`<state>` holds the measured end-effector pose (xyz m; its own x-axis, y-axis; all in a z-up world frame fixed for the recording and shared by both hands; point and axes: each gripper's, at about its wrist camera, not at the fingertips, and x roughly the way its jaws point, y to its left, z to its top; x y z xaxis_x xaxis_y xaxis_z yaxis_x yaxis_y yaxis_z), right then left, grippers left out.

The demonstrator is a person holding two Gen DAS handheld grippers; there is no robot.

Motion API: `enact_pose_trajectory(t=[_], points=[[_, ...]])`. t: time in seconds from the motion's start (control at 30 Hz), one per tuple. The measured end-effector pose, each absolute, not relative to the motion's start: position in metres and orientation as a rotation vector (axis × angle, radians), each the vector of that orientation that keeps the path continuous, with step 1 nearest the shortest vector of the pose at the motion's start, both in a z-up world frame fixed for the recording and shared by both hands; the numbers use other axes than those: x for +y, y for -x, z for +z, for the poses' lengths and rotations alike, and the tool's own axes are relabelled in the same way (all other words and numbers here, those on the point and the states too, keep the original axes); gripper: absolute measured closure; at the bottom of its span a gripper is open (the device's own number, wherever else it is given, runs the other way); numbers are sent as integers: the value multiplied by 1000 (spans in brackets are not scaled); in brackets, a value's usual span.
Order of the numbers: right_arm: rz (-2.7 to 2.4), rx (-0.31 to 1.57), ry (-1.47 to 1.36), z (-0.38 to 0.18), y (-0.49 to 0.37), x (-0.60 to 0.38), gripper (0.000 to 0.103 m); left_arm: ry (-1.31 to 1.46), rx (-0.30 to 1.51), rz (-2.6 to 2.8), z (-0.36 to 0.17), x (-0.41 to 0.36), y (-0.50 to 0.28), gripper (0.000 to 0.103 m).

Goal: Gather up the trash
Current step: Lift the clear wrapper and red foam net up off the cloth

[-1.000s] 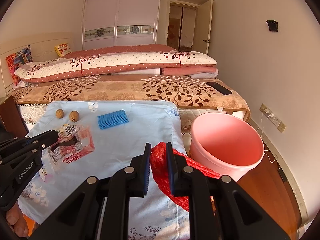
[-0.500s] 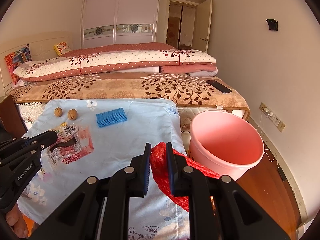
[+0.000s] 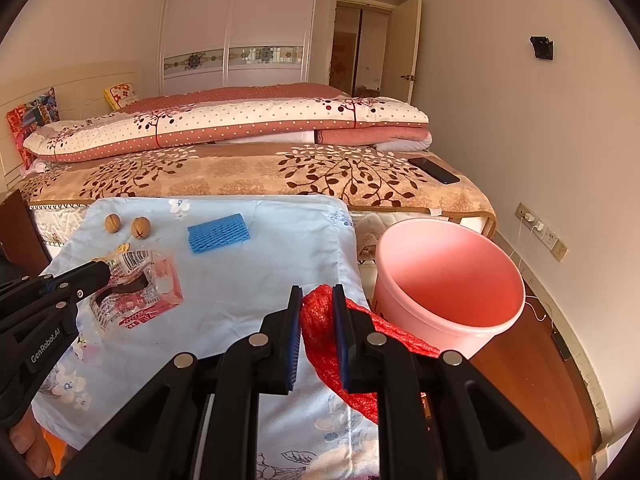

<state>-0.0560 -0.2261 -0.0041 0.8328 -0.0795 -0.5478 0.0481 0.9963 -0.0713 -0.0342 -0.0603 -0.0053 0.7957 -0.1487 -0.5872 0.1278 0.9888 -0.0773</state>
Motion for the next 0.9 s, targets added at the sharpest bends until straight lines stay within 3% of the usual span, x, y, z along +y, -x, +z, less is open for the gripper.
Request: enact_pose_trajectory(t=[0.9], points=[[-79, 594, 33, -8, 55, -235, 89, 14, 622, -148, -5, -72, 34, 98]])
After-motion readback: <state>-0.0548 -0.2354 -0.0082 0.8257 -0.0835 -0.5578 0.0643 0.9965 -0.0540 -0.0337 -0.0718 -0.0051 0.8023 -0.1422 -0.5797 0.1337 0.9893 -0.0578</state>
